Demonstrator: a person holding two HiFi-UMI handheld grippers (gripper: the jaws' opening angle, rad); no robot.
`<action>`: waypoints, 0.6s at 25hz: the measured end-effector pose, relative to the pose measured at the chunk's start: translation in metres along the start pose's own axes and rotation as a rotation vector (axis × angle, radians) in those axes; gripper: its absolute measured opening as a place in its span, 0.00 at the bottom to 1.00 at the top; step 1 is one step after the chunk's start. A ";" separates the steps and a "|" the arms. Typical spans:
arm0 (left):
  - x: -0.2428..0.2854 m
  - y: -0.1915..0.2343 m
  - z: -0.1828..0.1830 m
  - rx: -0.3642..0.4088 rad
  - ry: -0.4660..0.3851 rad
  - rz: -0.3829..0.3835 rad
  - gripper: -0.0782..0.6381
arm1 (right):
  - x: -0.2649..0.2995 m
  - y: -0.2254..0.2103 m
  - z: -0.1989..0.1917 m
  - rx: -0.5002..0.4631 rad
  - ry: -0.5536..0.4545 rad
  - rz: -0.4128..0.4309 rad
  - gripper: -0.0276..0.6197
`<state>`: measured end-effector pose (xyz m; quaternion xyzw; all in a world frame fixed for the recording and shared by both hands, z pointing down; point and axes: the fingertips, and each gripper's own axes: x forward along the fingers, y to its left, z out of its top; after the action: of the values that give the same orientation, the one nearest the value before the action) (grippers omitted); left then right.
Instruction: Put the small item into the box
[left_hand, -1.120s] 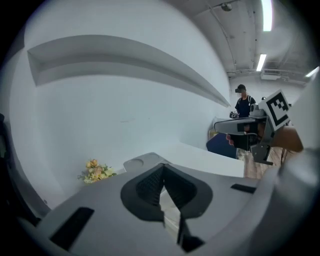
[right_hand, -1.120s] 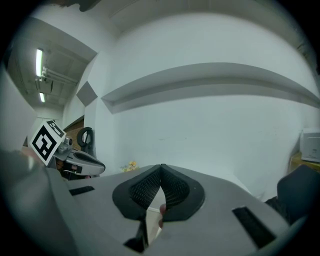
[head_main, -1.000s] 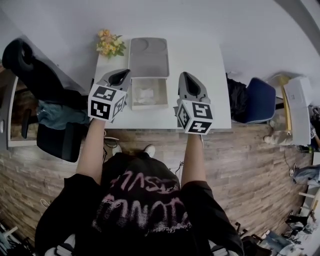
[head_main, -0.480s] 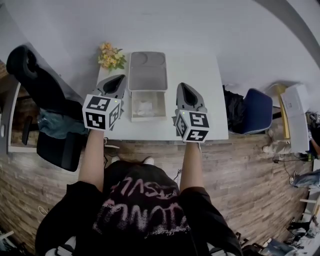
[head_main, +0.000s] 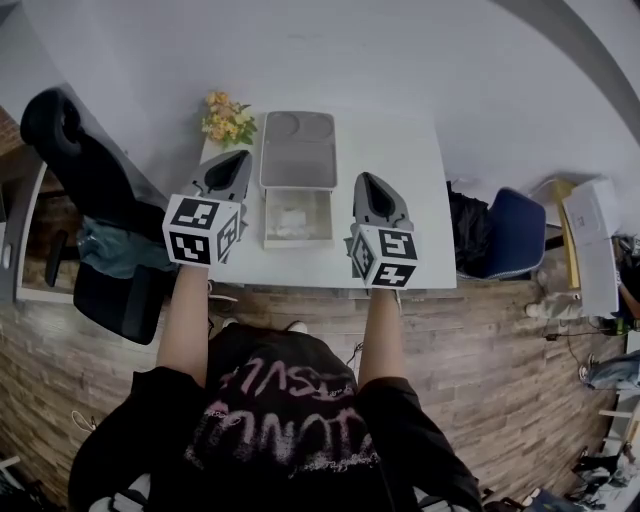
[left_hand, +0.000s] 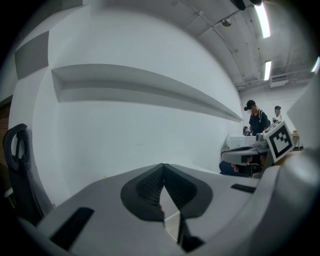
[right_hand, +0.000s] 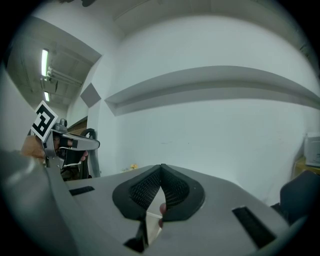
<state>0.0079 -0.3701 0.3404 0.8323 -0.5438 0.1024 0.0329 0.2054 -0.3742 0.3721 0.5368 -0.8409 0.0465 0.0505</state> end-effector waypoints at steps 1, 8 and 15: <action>0.000 0.000 0.000 0.000 -0.003 0.001 0.11 | 0.000 0.000 0.000 0.001 0.000 0.001 0.06; -0.003 -0.003 0.005 0.028 -0.018 0.013 0.11 | -0.001 -0.005 0.005 0.000 -0.007 -0.001 0.06; -0.004 -0.005 0.010 0.028 -0.033 0.012 0.11 | -0.002 -0.006 0.007 -0.013 -0.009 0.003 0.06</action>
<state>0.0124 -0.3656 0.3301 0.8309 -0.5478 0.0965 0.0118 0.2120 -0.3756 0.3648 0.5354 -0.8422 0.0387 0.0503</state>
